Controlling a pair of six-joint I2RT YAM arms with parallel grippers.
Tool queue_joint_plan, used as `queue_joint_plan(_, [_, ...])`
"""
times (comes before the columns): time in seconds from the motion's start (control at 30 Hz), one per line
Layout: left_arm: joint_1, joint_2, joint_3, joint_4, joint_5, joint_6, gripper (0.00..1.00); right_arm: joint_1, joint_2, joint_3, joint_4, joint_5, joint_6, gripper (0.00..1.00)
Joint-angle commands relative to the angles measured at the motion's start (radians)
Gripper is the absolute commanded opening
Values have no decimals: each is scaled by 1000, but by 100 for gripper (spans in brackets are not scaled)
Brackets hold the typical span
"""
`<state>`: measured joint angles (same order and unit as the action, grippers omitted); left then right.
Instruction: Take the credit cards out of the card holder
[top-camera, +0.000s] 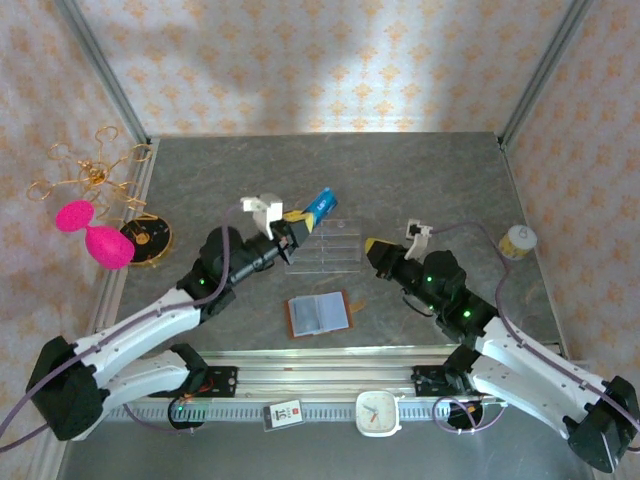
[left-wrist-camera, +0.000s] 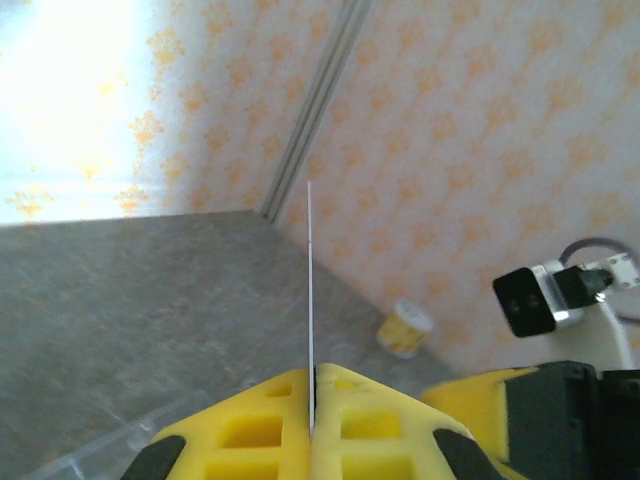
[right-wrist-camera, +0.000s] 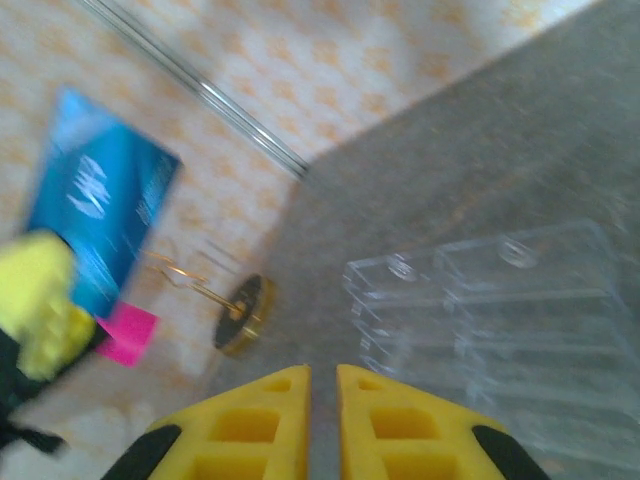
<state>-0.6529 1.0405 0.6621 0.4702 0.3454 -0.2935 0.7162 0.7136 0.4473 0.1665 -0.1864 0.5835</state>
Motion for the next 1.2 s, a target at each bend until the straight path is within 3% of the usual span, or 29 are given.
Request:
queue_joint_plan(0.0, [25,83,113,-211,186,303,0,-34,-22,-25,-107,-48,-40,12])
queue_joint_plan(0.1, [60,180,207,-329,295,441,0,-72,-17,-30,-118,-77,-46,11])
queue_joint_plan(0.27, [88,314,324,-383,396,534,0,-150,-7,-30,-133,-118,-66,10])
queue_joint_plan(0.57, [99,556,568,-616,421,735,0,-301,49,-39,-97,-248,-70,8])
queue_joint_plan(0.8, [150,666,703,-783,479,836,0,-358,74,-19,-102,-284,-106,8])
queue_joint_plan(1.17, [169,774,776,-825,489,869,0,-385,118,1,-86,-302,-122,8])
